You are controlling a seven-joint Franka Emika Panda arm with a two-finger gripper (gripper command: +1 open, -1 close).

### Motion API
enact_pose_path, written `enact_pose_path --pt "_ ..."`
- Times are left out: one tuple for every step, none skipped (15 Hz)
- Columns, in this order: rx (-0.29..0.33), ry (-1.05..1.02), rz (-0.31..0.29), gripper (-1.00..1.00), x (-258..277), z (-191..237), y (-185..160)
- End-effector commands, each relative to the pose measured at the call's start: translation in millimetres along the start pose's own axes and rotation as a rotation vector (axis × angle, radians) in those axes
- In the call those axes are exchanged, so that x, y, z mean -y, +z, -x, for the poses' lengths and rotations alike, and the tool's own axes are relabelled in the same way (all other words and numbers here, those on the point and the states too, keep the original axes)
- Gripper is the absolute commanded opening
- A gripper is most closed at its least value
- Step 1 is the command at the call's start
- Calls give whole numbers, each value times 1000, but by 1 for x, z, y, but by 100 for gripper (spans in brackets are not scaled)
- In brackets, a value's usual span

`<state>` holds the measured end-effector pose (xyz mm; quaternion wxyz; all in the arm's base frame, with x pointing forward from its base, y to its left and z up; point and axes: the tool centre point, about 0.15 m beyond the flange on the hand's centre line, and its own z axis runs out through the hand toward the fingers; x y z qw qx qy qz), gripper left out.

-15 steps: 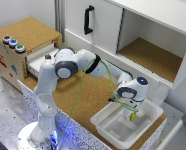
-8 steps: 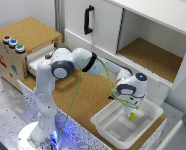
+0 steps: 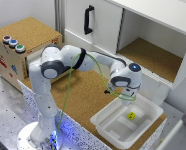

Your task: Place the yellow object inside the box

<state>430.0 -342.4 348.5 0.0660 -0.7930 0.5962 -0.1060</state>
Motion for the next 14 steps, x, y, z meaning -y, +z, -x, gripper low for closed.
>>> enact_pose_path --pt "84 -299 -19 100 40 71 -18" --pt "113 -419 -12 100 53 86 -19" --pt "133 -545 0 100 67 105 -20" --pt "160 -722 45 100 82 128 -19" --pt "138 -853 96 100 92 149 -21" --pt "125 -973 133 100 103 172 -22" --pt "105 -1050 156 100 110 190 -24" --pt "92 -1108 167 100 116 203 -27" --pt "83 -1172 175 100 122 220 -29" --pt "73 -1230 183 100 127 236 -30" --pt "78 -1286 172 100 132 252 -31" --pt "71 -1318 172 100 134 264 -32" --pt "77 -1357 152 100 139 282 -35" --pt "88 -1392 128 100 143 296 -40"
